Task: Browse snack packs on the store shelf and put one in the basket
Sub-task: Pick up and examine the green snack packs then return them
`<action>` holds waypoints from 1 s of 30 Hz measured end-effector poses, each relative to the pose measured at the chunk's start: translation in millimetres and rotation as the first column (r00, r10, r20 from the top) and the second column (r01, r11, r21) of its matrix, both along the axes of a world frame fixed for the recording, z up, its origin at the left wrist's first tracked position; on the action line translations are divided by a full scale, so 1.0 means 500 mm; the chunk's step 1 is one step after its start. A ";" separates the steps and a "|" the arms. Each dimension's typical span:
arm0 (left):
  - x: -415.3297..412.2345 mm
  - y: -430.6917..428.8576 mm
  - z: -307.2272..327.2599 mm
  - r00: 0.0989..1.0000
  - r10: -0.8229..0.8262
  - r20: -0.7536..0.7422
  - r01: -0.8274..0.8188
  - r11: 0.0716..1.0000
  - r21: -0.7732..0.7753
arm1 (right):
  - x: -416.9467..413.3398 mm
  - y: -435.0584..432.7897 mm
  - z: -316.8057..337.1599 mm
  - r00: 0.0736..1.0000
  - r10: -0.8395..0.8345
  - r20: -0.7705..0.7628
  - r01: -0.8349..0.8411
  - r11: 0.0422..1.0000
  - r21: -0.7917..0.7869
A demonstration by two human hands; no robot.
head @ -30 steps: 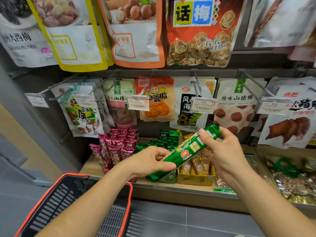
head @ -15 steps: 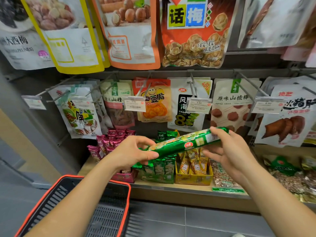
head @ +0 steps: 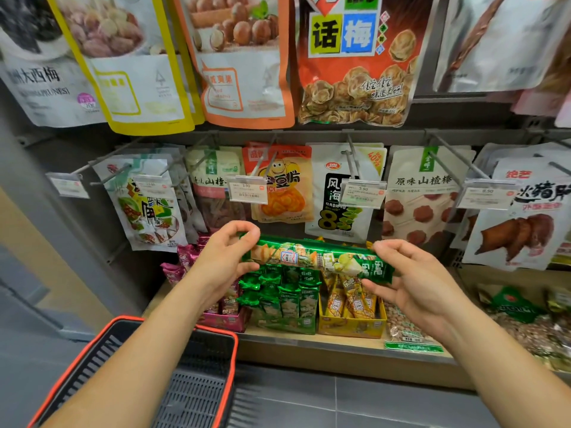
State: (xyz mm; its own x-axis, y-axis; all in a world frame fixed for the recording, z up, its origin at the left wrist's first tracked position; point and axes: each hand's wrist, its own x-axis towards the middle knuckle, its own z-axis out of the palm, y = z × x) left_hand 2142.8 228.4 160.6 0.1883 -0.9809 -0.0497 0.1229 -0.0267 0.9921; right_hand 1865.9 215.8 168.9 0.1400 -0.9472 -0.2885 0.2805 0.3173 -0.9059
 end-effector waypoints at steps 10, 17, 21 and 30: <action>0.025 -0.001 0.011 0.934 0.052 -0.354 -0.035 0.998 0.055 | -0.003 -0.009 0.000 0.989 0.030 0.142 -0.019 0.997 -0.080; 0.038 -0.008 0.002 0.948 0.048 -0.316 -0.054 0.999 -0.009 | -0.007 -0.007 0.009 0.984 0.121 0.130 -0.121 0.993 -0.008; 0.046 -0.011 0.003 0.942 0.007 -0.336 -0.037 0.996 -0.083 | 0.001 0.007 0.010 0.963 0.267 0.036 -0.269 0.951 0.153; 0.051 -0.009 -0.017 0.990 -0.129 -0.052 0.139 0.946 0.294 | 0.008 0.010 0.006 0.988 0.097 -0.123 -0.122 0.969 -0.217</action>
State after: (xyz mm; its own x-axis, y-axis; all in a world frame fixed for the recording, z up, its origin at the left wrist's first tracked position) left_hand 2168.0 224.0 152.2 0.0500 -0.9369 -0.3460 0.1289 -0.3375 0.9325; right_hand 1870.0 220.8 172.1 0.2252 -0.9701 -0.0910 0.1492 0.1267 -0.9807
